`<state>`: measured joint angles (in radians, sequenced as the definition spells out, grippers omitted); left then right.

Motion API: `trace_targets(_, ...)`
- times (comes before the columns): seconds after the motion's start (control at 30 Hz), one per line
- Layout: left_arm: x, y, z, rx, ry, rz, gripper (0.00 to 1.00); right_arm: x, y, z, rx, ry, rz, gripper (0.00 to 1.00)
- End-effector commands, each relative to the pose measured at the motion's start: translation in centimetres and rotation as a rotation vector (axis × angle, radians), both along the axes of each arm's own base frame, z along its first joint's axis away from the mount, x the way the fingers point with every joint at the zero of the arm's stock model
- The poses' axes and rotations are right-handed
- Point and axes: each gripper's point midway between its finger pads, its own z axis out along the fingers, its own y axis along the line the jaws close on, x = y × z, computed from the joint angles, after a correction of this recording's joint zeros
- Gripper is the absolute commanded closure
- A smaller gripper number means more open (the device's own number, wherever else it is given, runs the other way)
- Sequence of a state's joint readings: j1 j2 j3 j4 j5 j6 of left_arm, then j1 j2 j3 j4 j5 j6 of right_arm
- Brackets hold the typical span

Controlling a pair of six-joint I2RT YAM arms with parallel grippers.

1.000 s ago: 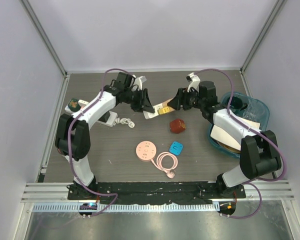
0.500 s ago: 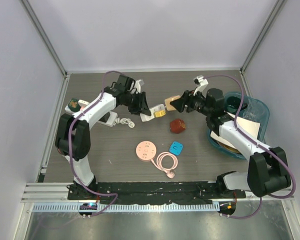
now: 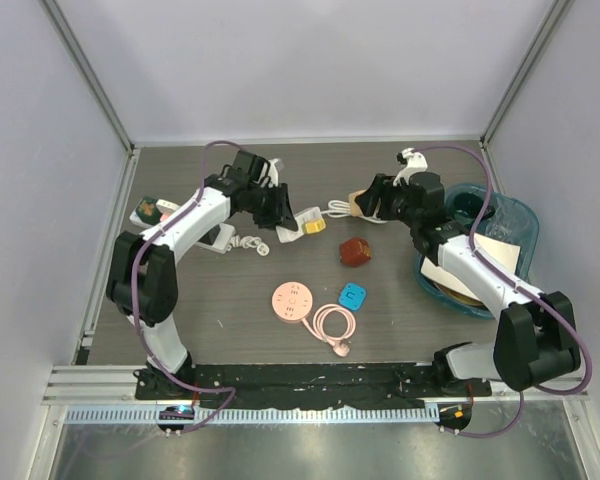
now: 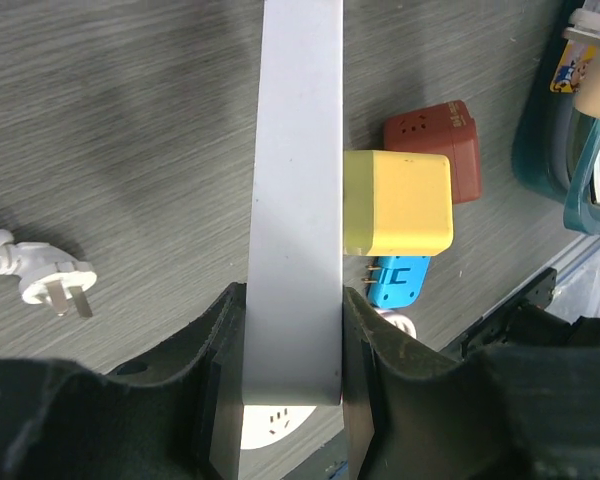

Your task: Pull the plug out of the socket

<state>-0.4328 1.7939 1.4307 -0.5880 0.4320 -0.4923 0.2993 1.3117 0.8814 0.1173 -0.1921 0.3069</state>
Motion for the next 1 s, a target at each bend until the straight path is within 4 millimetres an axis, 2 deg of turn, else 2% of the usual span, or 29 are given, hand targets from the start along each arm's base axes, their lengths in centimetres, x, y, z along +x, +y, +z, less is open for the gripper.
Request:
trace_targets(0.0, 1.3, 1.0, 3.5, 0.007, -0.127, 0.068, 1.00, 2.0, -3.8, -0.2, -0.073, 0.017, -0.234, 0.99)
trace_targets(0.07, 1.7, 1.6, 3.9, 0.030, -0.151, 0.105, 1.00, 2.9, -4.7, -1.0, -0.120, 0.020, -0.266, 0.99)
trace_targets(0.1, 1.8, 1.8, 3.8, 0.034, -0.156, 0.114, 1.00, 3.5, -4.9, -0.7, -0.137, 0.011, -0.277, 0.99)
trace_targets(0.13, 1.9, 1.8, 3.9, 0.033, -0.163, 0.119, 1.00, 3.9, -5.6, -2.2, -0.177, 0.050, -0.305, 0.99)
trace_targets(0.2, 2.0, 2.1, 4.0, 0.036, -0.164, 0.133, 1.00, 4.6, -6.2, -3.0, -0.200, 0.073, -0.327, 0.99)
trace_targets(0.37, 2.2, 2.8, 3.4, 0.076, -0.153, 0.166, 1.00, 6.0, -6.5, -6.9, -0.232, 0.152, -0.342, 0.99)
trace_targets(0.43, 2.4, 3.3, 3.2, 0.094, -0.150, 0.183, 1.00, 6.4, -6.5, -7.3, -0.228, 0.147, -0.348, 0.98)
trace_targets(0.47, 2.4, 3.3, 3.1, 0.096, -0.146, 0.185, 1.00, 6.5, -6.7, -8.0, -0.234, 0.158, -0.355, 0.98)
trace_targets(0.67, 2.3, 3.2, 3.3, 0.083, -0.139, 0.179, 1.00, 6.4, -7.5, -9.7, -0.250, 0.154, -0.397, 0.95)
trace_targets(0.8, 2.3, 3.1, 3.5, 0.074, -0.125, 0.174, 1.00, 6.5, -8.1, -9.7, -0.227, 0.140, -0.420, 0.99)
trace_targets(0.93, 2.4, 3.2, 3.4, 0.057, -0.118, 0.180, 1.00, 6.8, -4.7, -7.5, -0.124, 0.103, -0.251, 0.99)
trace_targets(0.97, 2.4, 3.3, 3.1, 0.064, -0.114, 0.181, 1.00, 7.1, -4.4, -6.5, -0.100, 0.090, -0.255, 0.99)
